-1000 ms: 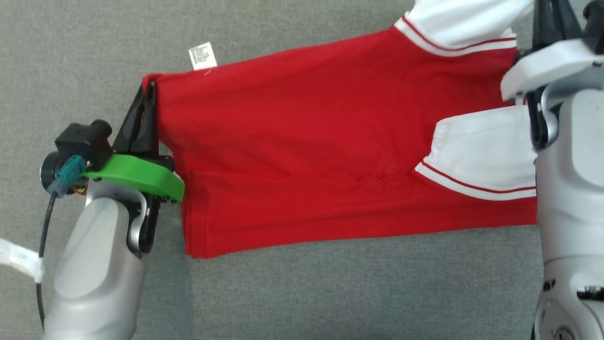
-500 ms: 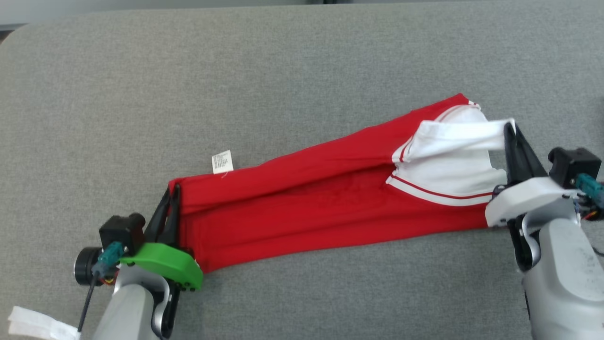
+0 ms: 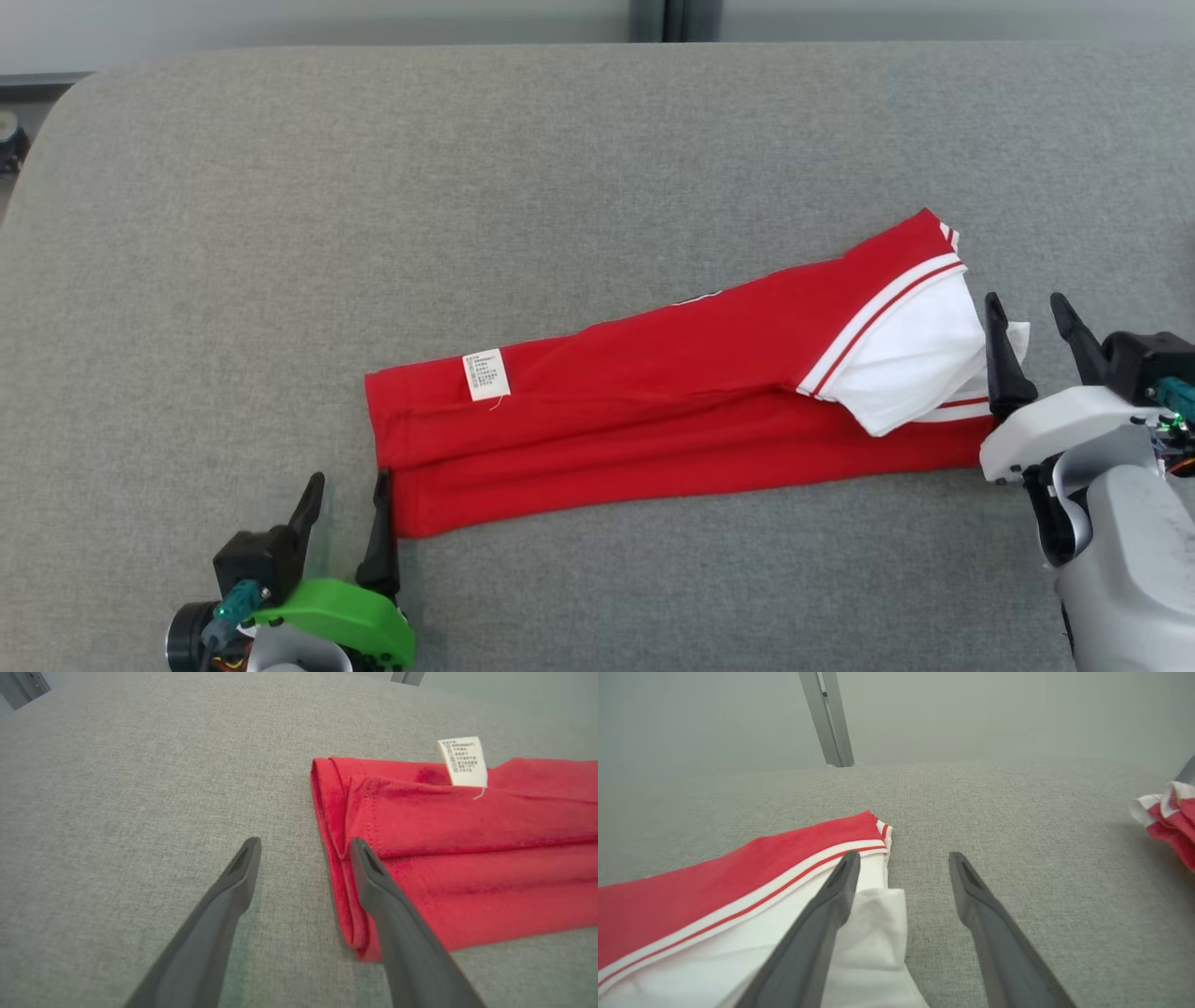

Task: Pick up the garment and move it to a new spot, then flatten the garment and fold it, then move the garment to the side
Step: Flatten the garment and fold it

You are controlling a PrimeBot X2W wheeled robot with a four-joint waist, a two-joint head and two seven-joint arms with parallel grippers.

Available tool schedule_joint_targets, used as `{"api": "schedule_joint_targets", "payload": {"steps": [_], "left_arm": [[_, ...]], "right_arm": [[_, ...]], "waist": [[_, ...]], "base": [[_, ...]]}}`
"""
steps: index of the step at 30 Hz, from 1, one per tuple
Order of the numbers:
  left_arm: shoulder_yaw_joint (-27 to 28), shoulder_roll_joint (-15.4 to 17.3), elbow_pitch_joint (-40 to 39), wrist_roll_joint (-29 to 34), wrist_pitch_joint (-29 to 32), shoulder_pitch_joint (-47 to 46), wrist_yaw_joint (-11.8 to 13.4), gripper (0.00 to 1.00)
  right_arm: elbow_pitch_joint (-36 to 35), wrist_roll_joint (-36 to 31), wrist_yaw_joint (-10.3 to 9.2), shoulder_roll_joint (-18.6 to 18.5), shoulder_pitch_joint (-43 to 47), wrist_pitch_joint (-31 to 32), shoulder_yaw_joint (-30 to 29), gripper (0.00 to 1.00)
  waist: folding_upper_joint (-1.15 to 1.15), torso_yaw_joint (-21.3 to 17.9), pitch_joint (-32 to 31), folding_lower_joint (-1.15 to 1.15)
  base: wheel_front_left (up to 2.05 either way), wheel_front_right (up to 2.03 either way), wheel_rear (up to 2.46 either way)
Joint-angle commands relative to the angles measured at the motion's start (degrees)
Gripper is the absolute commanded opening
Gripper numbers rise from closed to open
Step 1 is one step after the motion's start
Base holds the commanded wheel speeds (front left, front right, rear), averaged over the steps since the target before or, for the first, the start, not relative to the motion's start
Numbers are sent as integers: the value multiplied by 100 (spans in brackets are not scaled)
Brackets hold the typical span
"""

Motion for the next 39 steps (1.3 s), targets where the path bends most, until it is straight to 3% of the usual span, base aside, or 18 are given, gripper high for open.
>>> {"api": "schedule_joint_targets", "payload": {"steps": [1,7,13,14,15,16,23,29,35,39], "left_arm": [[-2,-33,-54,68,1,80,15,100],[-87,-70,-108,78,1,-117,16,100],[-197,-80,-85,5,1,-208,16,100],[-211,-81,-97,-23,1,-209,16,100],[-224,-81,-109,-28,1,-201,16,100],[-229,-82,-116,-38,1,-182,16,100],[-240,-82,-160,-10,1,-69,16,100],[-295,-79,-148,-71,1,-29,16,100],[-322,-78,-161,-73,1,-5,16,100],[-375,-78,-141,-103,1,-4,16,100]], "right_arm": [[24,39,-12,-86,-162,41,58,100],[514,-214,-12,-249,-430,445,214,100],[1258,-244,-12,-103,-327,889,311,100],[1357,-178,-11,-72,-281,935,345,70],[1450,-115,-12,-65,-230,971,403,19],[1510,-61,-11,-89,-197,949,428,0],[1531,-250,-18,-532,-387,256,-396,0],[1057,-869,-12,-413,-394,-2,-1127,0],[-100,-747,-12,80,-168,-23,-510,0],[-678,-400,-11,268,58,-24,449,0]], "waist": [[0,71,14,0],[0,250,62,0],[0,344,40,0],[0,341,35,0],[0,332,29,0],[0,311,22,0],[0,91,-76,0],[0,-95,-196,0],[0,-228,-272,0],[0,-232,-351,0]], "base": [[0,0,0],[0,0,0],[0,0,0],[0,0,0],[0,0,0],[0,0,0],[0,0,0],[0,0,0],[0,0,0],[0,0,0]]}}
